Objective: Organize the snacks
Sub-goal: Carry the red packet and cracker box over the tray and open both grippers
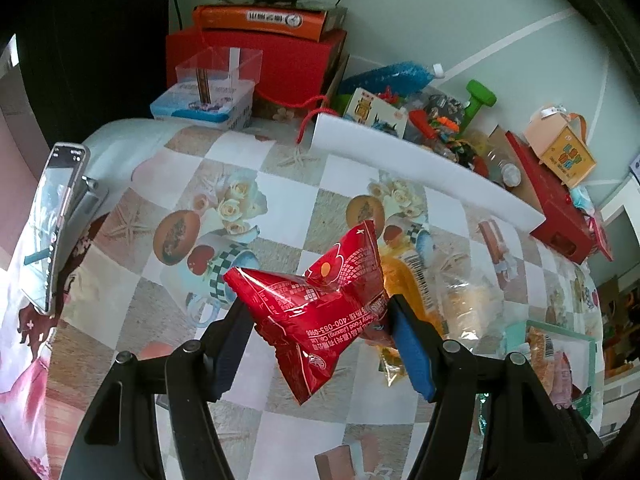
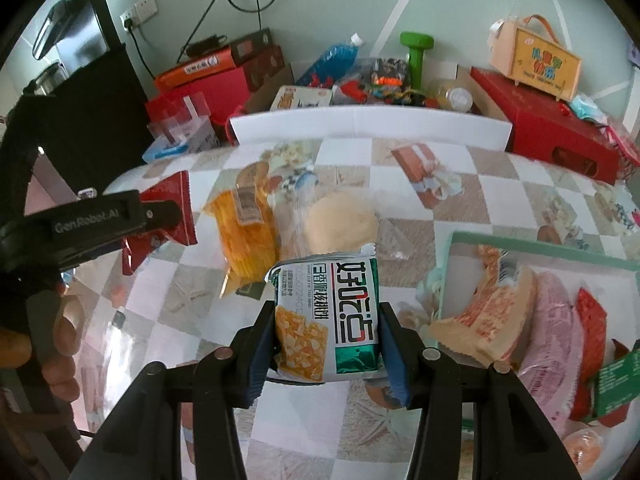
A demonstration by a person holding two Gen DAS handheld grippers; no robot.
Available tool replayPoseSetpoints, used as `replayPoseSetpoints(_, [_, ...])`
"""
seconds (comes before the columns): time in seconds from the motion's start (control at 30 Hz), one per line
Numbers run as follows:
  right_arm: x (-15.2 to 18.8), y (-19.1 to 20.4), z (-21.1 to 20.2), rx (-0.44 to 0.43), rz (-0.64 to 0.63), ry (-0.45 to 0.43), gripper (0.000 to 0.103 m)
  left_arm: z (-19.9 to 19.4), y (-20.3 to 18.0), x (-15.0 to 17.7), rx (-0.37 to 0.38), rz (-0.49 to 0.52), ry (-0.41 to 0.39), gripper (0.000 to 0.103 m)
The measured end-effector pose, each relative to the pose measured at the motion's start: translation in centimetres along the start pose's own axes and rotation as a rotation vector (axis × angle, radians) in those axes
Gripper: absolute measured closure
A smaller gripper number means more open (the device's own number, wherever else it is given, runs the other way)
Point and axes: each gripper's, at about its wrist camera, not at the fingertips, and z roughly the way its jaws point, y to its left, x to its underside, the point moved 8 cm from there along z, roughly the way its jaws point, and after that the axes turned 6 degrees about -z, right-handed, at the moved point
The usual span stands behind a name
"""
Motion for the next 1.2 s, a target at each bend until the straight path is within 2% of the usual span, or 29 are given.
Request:
replayPoseSetpoints(0.33, [-1.2,-0.5,-2.5,0.005,0.011,-0.065,0.051,-2.5,-1.4,-0.6,0.017,0.024,-0.053,0.033])
replayPoseSetpoints(0.6, [-1.6,-2.8,-4.2,0.039,0.052,-0.099,0.051,-4.2,-3.5,-0.5,0.049,0.062,-0.079,0.033])
replayPoseSetpoints(0.93, [-1.1,-8.9,-6.7,0.126,0.172,-0.134,0.051,-5.6,-8.1,0.9,0.099,0.155,-0.093,0.033])
replayPoseSetpoints(1.2, [0.6,-14.7,-8.8,0.206,0.3,-0.148,0.051,-5.9,-13.6,3.5,0.156,0.283,-0.077,0.033])
